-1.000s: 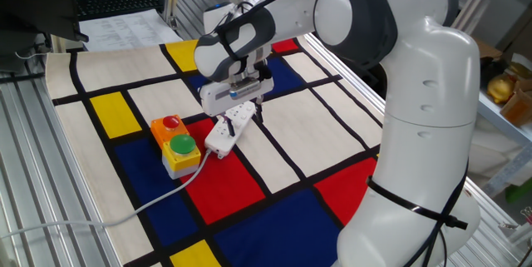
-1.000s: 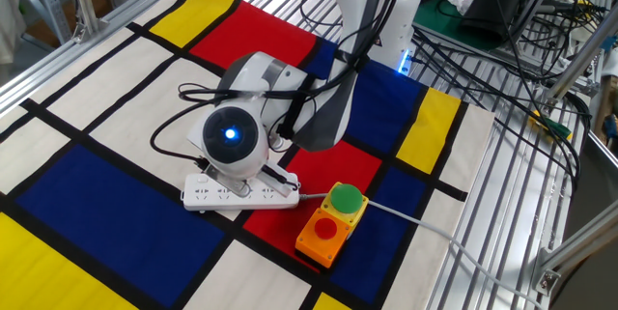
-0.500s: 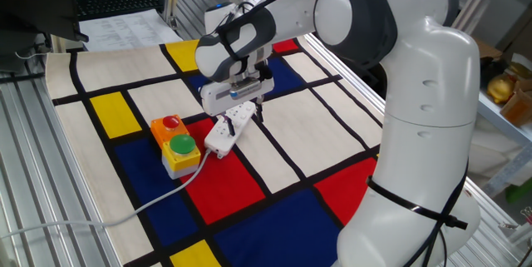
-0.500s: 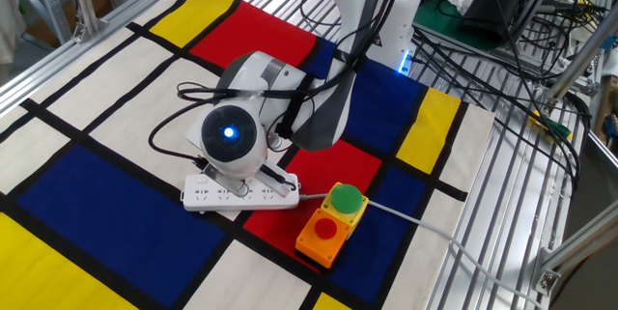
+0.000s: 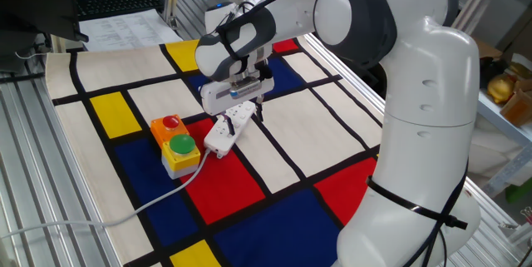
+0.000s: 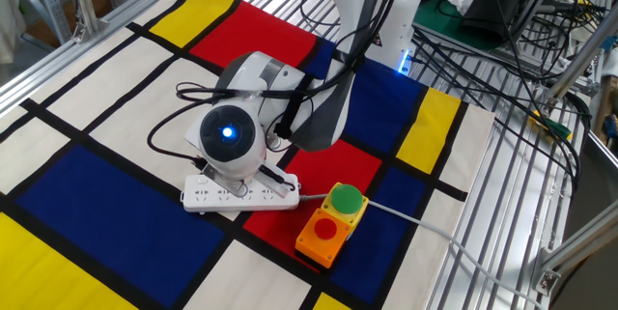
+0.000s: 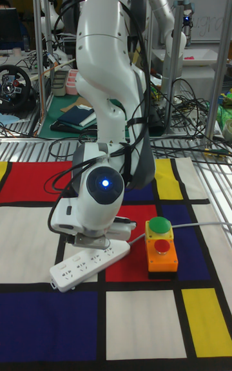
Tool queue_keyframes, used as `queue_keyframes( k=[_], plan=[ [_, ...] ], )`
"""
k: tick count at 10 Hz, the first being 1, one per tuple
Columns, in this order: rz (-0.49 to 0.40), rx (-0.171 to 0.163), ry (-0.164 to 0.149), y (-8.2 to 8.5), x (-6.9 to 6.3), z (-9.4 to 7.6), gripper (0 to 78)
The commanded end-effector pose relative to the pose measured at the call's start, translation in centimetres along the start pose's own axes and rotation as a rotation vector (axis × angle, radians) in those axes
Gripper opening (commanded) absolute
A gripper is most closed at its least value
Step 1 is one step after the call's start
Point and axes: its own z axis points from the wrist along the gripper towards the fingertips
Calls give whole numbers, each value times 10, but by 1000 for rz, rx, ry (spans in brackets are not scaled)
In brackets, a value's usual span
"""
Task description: Turn off the power strip by pressing the button
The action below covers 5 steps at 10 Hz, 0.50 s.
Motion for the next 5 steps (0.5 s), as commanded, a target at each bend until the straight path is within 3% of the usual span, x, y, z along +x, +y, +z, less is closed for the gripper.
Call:
queue_keyframes(
  k=[1, 4, 5],
  plan=[
    [6, -7, 32, 10, 21, -57, 775],
    [-5, -15, 16, 8, 33, -85, 775],
    [-34, -50, -52, 4, 38, -96, 775]
  ],
)
